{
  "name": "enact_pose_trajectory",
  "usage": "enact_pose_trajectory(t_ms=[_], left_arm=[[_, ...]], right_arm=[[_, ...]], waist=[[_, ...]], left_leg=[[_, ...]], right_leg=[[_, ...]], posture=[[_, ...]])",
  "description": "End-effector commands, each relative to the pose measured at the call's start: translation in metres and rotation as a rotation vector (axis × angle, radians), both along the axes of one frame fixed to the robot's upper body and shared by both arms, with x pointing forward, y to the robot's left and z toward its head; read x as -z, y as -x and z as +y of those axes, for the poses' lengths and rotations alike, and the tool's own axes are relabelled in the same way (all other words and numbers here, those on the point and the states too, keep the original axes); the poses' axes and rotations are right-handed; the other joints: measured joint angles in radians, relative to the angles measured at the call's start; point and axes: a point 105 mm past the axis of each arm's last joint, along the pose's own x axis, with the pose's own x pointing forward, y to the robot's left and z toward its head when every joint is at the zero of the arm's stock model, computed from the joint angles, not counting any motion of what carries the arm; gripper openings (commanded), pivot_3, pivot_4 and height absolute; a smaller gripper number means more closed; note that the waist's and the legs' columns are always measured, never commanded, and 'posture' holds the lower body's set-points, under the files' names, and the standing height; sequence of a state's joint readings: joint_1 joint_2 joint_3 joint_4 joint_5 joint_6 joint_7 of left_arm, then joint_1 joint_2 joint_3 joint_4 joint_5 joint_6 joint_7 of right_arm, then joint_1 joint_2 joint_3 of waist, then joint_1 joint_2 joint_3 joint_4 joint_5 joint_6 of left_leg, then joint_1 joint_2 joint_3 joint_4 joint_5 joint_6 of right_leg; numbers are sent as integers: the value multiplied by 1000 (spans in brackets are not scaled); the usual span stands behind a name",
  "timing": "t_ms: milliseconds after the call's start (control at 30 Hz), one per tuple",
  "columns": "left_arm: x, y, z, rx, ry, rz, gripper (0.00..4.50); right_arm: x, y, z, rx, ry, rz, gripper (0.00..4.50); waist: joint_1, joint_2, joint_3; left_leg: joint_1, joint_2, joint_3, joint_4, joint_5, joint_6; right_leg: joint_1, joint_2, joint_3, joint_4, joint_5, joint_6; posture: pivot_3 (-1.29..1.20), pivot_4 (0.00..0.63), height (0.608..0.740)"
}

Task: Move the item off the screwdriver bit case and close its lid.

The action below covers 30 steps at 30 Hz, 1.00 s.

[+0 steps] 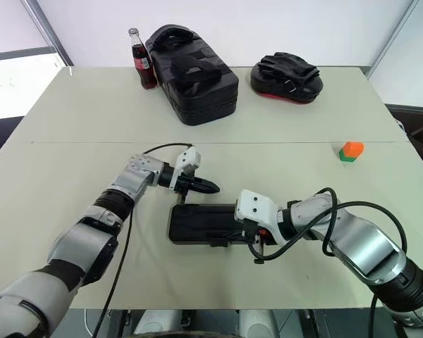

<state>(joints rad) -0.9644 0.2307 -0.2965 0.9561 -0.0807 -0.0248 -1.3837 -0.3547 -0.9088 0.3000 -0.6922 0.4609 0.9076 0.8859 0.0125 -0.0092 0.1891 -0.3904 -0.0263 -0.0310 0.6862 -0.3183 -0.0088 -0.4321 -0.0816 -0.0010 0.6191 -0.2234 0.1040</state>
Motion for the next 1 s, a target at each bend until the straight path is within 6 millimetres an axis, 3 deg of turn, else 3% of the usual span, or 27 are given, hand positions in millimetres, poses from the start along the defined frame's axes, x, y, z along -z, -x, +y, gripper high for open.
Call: enact_pose_trajectory(t_ms=[33, 367, 700, 1000], left_arm=[[-1, 2, -6, 56, -30, -19, 0], [7, 4, -16, 48, -21, 0, 0], [3, 9, -20, 70, 16, -3, 0], [-1, 21, -18, 133, 6, 20, 0]], right_arm=[[-16, 12, 14, -40, -37, -54, 24], [-13, 27, 16, -50, -27, -39, 24], [20, 31, 20, -68, 29, -23, 24], [37, 8, 17, -1, 139, -166, 24]], waist=[[-1, 0, 0], [2, 0, -1], [0, 0, -1], [-2, 0, -1]], left_leg=[[0, 0, 0, 0, 0, 0], [0, 0, -1, 0, 0, 0], [0, 0, -1, 1, 0, 0], [1, 0, 0, 2, 0, 0]], right_leg=[[0, 0, 0, 0, 0, 0], [1, 0, 0, 0, 0, 0], [1, 0, 0, 0, 0, 0], [1, 0, 0, 1, 0, 0]], posture=[[0, 150, 740], [0, 150, 740], [0, 150, 740], [0, 150, 740]])
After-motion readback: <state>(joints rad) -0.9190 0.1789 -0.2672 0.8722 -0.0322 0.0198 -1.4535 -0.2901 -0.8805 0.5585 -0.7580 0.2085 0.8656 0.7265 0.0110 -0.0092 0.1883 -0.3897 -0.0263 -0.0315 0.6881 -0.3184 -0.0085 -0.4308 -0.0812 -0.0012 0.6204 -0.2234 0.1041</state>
